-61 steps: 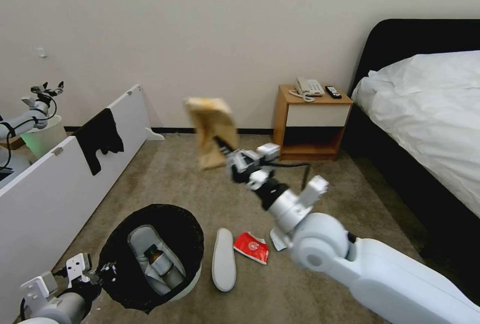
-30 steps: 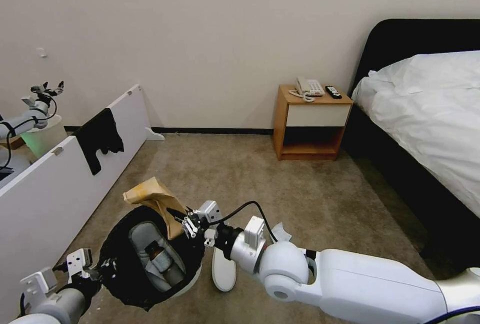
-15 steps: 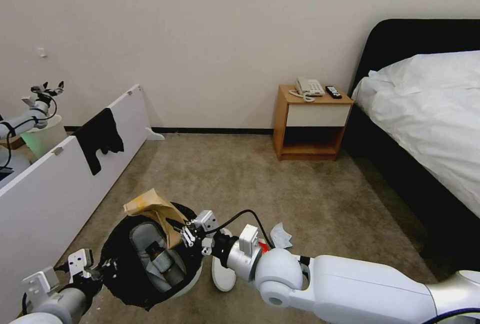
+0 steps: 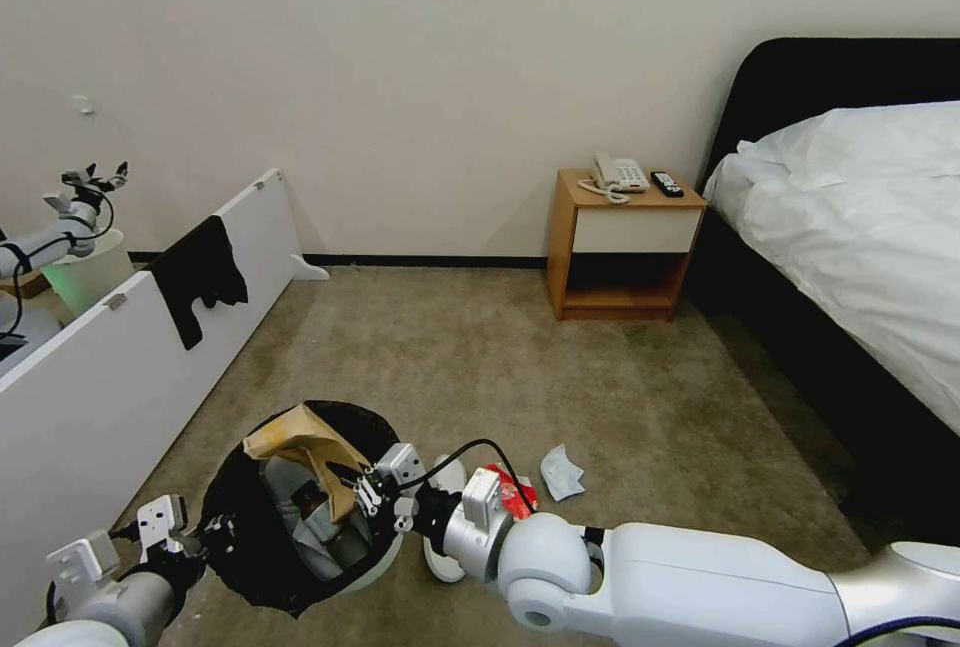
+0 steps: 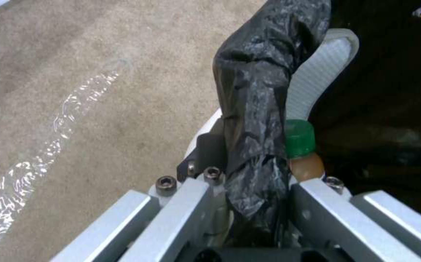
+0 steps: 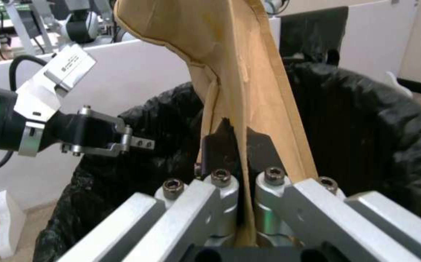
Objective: Pick up the trash bin, then pick up the garbage from the floor and place it into the trash bin.
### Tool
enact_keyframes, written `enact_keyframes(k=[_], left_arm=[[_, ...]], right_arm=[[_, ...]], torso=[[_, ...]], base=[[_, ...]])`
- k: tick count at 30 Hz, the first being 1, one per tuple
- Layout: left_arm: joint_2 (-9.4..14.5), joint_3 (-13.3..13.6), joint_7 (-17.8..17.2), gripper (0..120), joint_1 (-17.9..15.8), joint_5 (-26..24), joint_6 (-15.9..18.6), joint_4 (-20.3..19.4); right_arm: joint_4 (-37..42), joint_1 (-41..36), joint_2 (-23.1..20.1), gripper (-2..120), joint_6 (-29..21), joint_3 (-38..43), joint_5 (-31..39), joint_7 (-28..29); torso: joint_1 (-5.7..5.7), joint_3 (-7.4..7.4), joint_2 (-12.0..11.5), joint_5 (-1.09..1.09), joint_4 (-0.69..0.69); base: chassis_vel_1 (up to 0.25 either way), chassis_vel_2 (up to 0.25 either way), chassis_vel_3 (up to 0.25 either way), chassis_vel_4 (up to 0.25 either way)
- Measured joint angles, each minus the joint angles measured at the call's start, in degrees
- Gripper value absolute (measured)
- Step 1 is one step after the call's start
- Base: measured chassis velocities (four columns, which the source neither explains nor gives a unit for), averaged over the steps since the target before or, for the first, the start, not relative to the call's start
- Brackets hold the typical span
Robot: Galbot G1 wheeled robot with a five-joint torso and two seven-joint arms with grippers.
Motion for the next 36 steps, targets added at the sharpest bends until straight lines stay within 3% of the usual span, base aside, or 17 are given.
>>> enact_keyframes(k=[7,9,19,22,31,36], left_arm=[[-0.3,-0.1,0.0,1,0.2,0.0,0.0,-0.3],[-0.3,-0.1,0.1,1,0.2,0.0,0.0,-0.3],[-0.3,-0.2,0.1,1,0.3,0.0,0.0,-0.4],[-0.3,-0.2,0.1,1,0.3,0.1,0.0,-0.4],[-0.4,-0.2,0.1,1,0.2,0.2,0.0,0.0],[-0.5,-0.3,0.1,1,0.3,0.2,0.0,0.1]], right_arm=[[-0.7,-0.1,1.1,1,-0.4,-0.5,-0.5,0.7],[-0.7,-0.1,1.0,6,-0.5,-0.5,-0.5,0.7],[0.3,-0.4,-0.1,45,-0.5,0.4,-0.8,1.0],[0.5,-0.3,-0.4,51,-0.5,0.5,-0.8,1.0],[2.1,-0.4,-1.7,89,-0.6,1.7,-0.9,1.1],[3.6,-0.6,-2.2,96,-0.5,3.3,-0.6,1.2]], torso=[[0.00,0.00,0.0,0.00,0.00],[0.00,0.00,0.0,0.00,0.00],[0.00,0.00,0.0,0.01,0.00],[0.00,-0.01,0.0,0.01,0.00],[0.00,0.00,0.0,0.01,0.00],[0.00,0.00,0.0,0.01,0.00]], base=[[0.000,0.000,0.000,0.000],[0.000,0.000,0.000,0.000],[0.000,0.000,0.000,0.000],[0.000,0.000,0.000,0.000],[0.000,0.000,0.000,0.000],[0.000,0.000,0.000,0.000]])
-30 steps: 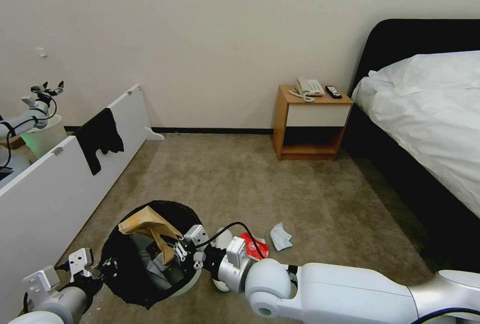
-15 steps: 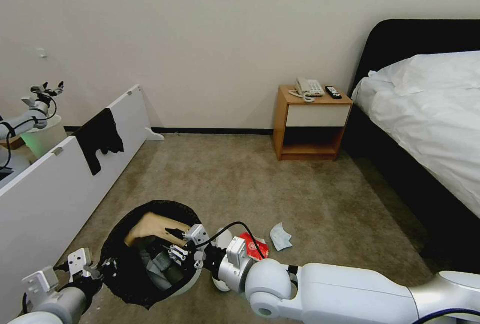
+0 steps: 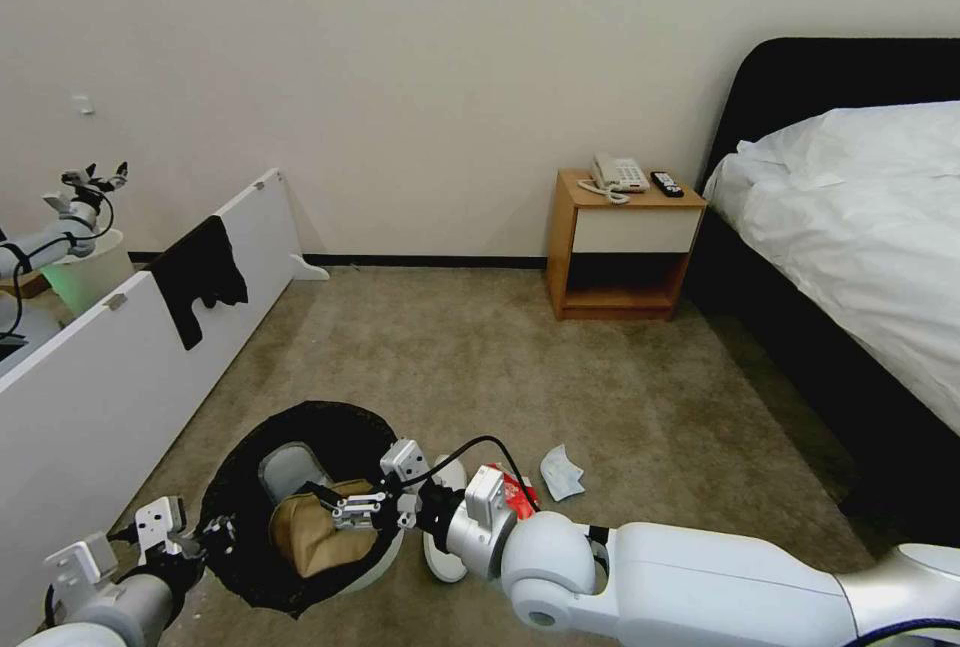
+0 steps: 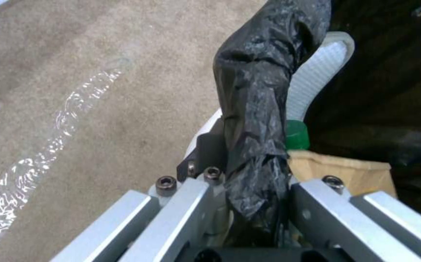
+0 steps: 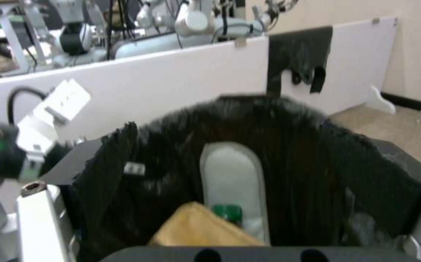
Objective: Pick up the trash bin, then pick up the garbage from the floor and place it into the trash bin.
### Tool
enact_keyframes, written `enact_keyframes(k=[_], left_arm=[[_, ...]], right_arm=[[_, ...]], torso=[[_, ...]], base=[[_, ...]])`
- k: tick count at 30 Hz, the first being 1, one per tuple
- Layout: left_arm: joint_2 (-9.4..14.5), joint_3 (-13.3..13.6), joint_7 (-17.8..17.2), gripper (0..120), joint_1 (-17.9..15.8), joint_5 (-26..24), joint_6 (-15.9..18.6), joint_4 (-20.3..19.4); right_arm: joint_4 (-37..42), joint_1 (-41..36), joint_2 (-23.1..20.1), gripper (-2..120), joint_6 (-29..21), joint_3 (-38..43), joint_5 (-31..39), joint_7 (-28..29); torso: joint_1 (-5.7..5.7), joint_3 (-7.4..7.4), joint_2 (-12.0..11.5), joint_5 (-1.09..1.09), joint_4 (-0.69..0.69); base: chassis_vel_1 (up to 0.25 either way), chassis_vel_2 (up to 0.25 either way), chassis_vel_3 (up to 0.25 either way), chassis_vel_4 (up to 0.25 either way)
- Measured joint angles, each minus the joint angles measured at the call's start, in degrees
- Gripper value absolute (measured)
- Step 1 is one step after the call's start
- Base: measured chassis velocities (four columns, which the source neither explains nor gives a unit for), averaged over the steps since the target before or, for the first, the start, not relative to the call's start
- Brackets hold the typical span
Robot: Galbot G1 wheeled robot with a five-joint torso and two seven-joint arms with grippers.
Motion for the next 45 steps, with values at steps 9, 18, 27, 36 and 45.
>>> enact_keyframes(k=[9,18,27,36,45], left_arm=[[0.5,-1.0,0.0,1,0.2,0.5,0.0,1.0],[1.7,-2.8,0.0,1,0.7,1.0,0.0,2.4],[1.0,-3.6,0.0,1,1.2,1.2,0.0,2.8],[-0.9,-4.5,0.3,1,2.1,1.1,0.0,2.1],[-3.4,-4.8,0.5,1,2.7,1.6,0.0,0.7]], right_arm=[[5.2,-1.7,-1.5,97,0.7,10.3,2.7,0.1],[6.4,-7.2,-4.4,97,1.4,26.7,4.8,-0.9],[7.1,-13.7,-7.9,98,2.6,40.8,4.9,-1.7],[6.5,-22.7,-10.3,97,4.7,54.4,-1.1,-0.8],[6.4,-40.0,-7.8,97,6.0,71.7,-11.0,-2.4]], torso=[[0.00,0.00,0.0,0.00,0.00],[0.00,0.00,0.0,-0.01,0.00],[0.00,0.00,0.0,0.00,-0.01],[0.00,0.00,0.0,0.00,0.00],[-0.01,0.00,0.0,0.01,-0.02]], base=[[0.000,0.000,0.000,0.000],[0.000,0.000,0.000,0.000],[0.000,0.000,0.000,0.000],[0.000,0.000,0.000,0.000],[0.000,0.000,0.000,0.000]])
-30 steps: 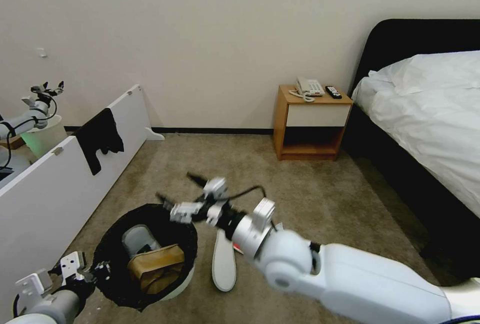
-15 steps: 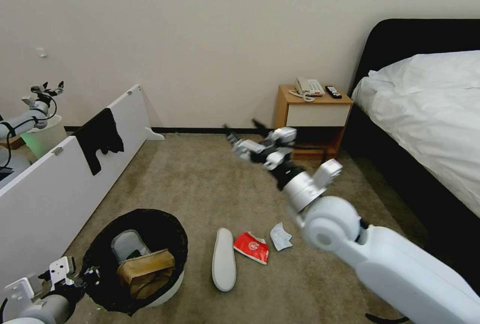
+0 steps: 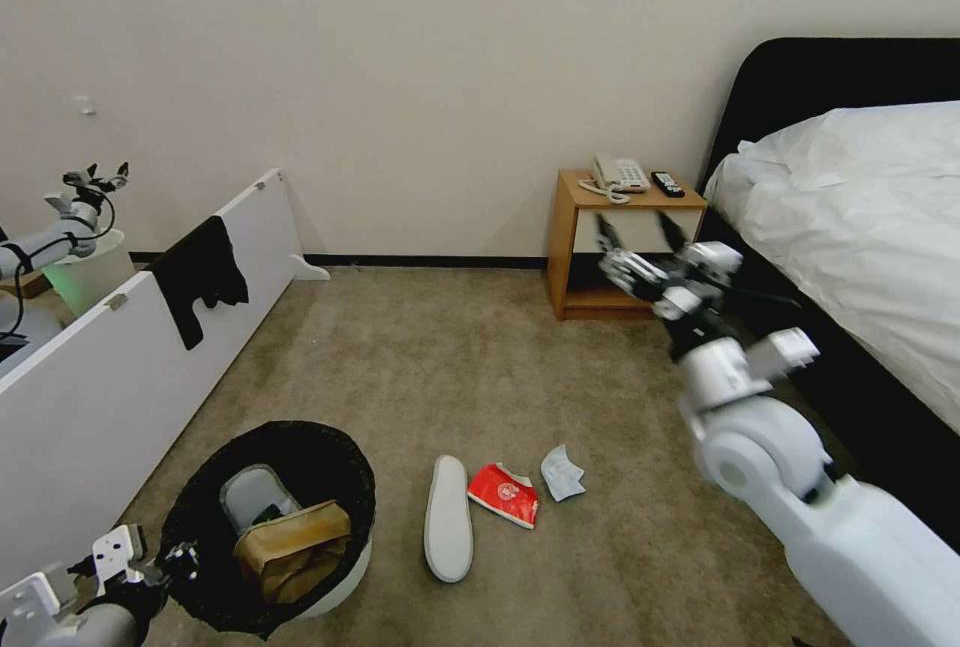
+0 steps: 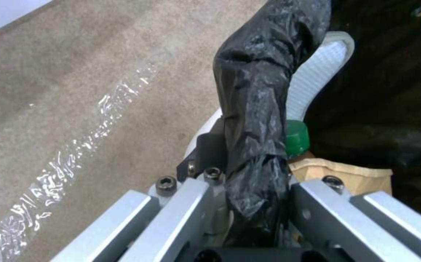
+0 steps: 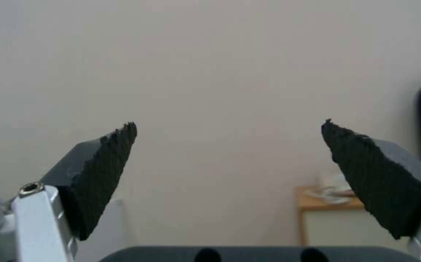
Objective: Pick up the trash bin, then pick up the garbage from the floor and place it into the trash bin.
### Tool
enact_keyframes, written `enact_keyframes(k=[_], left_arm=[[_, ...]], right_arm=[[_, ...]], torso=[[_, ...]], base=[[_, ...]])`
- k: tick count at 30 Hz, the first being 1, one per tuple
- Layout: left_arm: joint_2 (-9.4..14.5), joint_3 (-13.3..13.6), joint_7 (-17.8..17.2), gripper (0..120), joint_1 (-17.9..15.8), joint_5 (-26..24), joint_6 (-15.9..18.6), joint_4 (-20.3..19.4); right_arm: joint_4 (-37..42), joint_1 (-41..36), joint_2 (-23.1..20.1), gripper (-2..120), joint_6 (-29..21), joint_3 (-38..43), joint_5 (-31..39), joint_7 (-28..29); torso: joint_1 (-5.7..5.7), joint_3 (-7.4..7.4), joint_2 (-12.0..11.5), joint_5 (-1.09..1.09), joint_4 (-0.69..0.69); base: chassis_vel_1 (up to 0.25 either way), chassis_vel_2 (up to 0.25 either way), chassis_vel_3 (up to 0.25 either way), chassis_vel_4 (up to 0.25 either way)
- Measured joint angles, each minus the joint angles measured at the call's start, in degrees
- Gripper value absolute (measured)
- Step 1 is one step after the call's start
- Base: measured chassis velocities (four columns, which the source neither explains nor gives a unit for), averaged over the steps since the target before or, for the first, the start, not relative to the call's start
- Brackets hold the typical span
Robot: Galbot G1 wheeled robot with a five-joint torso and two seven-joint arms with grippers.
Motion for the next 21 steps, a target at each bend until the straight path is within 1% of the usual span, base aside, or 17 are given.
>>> enact_keyframes(k=[3,4,6,14,21], left_arm=[[-0.3,0.0,0.0,1,0.0,0.2,0.0,0.0],[-0.7,0.0,0.1,1,-0.1,0.3,0.0,0.0],[-1.0,0.1,0.2,1,-0.2,0.7,0.0,0.1],[-1.3,0.3,0.3,1,-0.1,1.0,0.0,0.1],[-1.3,0.3,0.3,1,-0.1,1.0,0.0,0.1]], right_arm=[[0.2,-1.9,0.4,97,0.3,1.9,-1.5,-0.6],[0.7,-4.7,1.3,97,0.8,4.7,-3.7,-1.5],[1.2,-7.4,2.3,97,1.3,6.9,-5.2,-2.4],[0.5,-9.4,3.6,97,2.5,7.7,-8.3,-3.3],[0.1,-9.7,3.9,97,2.6,7.7,-9.3,-3.3]], torso=[[0.00,0.00,0.0,-0.01,0.00],[0.00,0.00,0.0,0.00,0.02],[0.00,0.00,0.0,-0.01,0.02],[0.00,0.00,0.0,-0.02,0.03],[0.00,0.00,0.0,-0.02,0.02]], base=[[0.000,0.000,0.000,0.000],[0.000,0.000,0.000,0.000],[0.000,0.000,0.000,0.000],[0.000,0.000,0.000,0.000],[0.000,0.000,0.000,0.000]])
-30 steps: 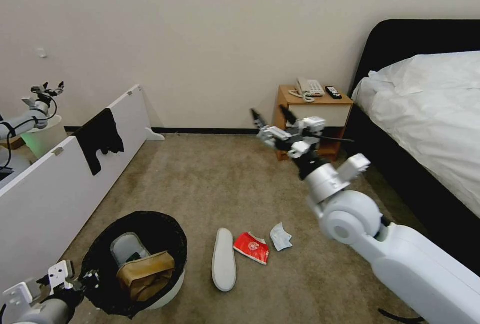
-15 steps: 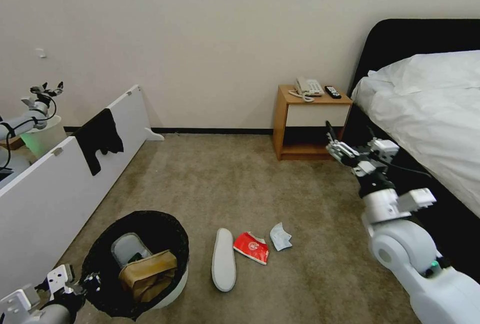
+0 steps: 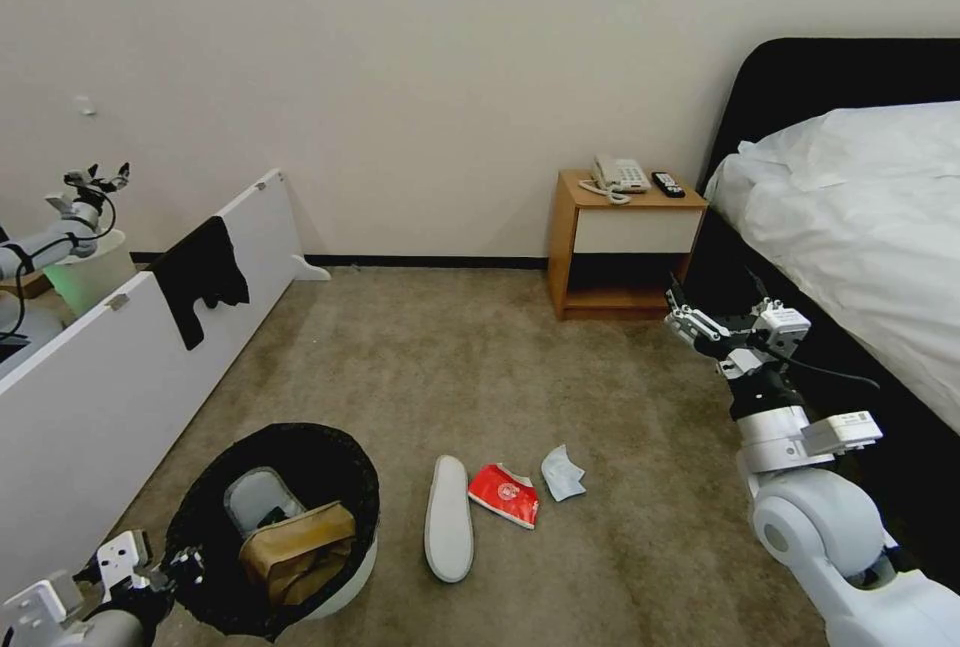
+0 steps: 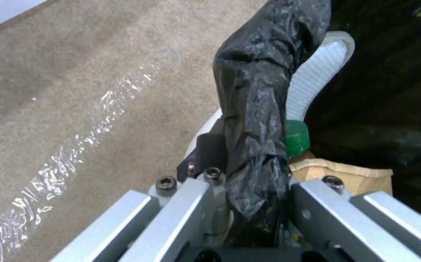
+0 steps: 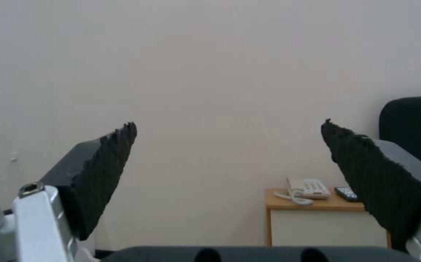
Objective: Pick up the trash bin, then pick up the garbage from the floor and place it into the trash bin.
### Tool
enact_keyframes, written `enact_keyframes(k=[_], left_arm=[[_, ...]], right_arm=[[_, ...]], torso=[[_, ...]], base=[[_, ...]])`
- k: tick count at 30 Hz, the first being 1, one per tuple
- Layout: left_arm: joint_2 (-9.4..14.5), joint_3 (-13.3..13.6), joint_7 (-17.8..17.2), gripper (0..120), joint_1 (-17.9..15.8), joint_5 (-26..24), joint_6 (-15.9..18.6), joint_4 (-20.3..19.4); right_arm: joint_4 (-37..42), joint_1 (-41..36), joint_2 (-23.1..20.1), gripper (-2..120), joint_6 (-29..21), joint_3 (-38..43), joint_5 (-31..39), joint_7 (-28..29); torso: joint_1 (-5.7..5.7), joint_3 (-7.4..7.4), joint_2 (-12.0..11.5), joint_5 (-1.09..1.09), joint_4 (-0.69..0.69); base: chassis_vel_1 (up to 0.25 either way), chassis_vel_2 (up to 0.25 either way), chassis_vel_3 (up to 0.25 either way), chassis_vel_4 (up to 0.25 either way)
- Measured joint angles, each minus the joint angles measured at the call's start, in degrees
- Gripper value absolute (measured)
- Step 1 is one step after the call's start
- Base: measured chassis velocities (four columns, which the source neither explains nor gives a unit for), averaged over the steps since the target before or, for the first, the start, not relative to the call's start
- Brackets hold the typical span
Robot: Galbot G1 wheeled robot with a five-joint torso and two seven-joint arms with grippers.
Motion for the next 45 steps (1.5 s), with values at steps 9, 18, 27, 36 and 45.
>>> enact_keyframes(k=[9,18,27,36,45], left_arm=[[-0.2,0.0,0.0,1,0.1,0.1,0.0,-0.1],[-0.3,-0.2,0.0,1,0.3,0.0,0.0,-0.4],[-0.4,-0.3,0.0,1,0.5,0.1,0.0,-0.5],[-0.5,-0.1,0.1,1,0.5,0.4,0.0,-0.5],[-0.6,-0.1,0.2,1,0.5,1.1,0.0,-0.4]], right_arm=[[-0.4,-0.9,0.3,97,0.1,0.1,-1.0,0.0],[-1.1,-1.2,0.8,97,0.4,-0.2,-1.6,0.0],[-1.4,-1.5,1.0,96,0.6,-0.5,-2.2,-0.1],[-1.7,-1.9,1.0,97,0.8,-0.3,-2.5,-0.3],[-2.2,-1.9,1.0,100,1.2,-0.3,-2.6,-0.9]], torso=[[0.00,0.00,0.0,0.00,0.00],[0.01,0.00,0.0,0.00,0.00],[0.01,0.00,0.0,0.00,0.01],[0.01,0.00,0.0,0.00,-0.01],[0.01,0.00,0.0,0.00,0.00]], base=[[0.000,0.000,0.000,0.000],[0.000,0.000,0.000,0.000],[0.033,0.026,0.026,0.031],[0.006,0.006,0.005,0.007],[0.000,0.000,0.000,0.000]])
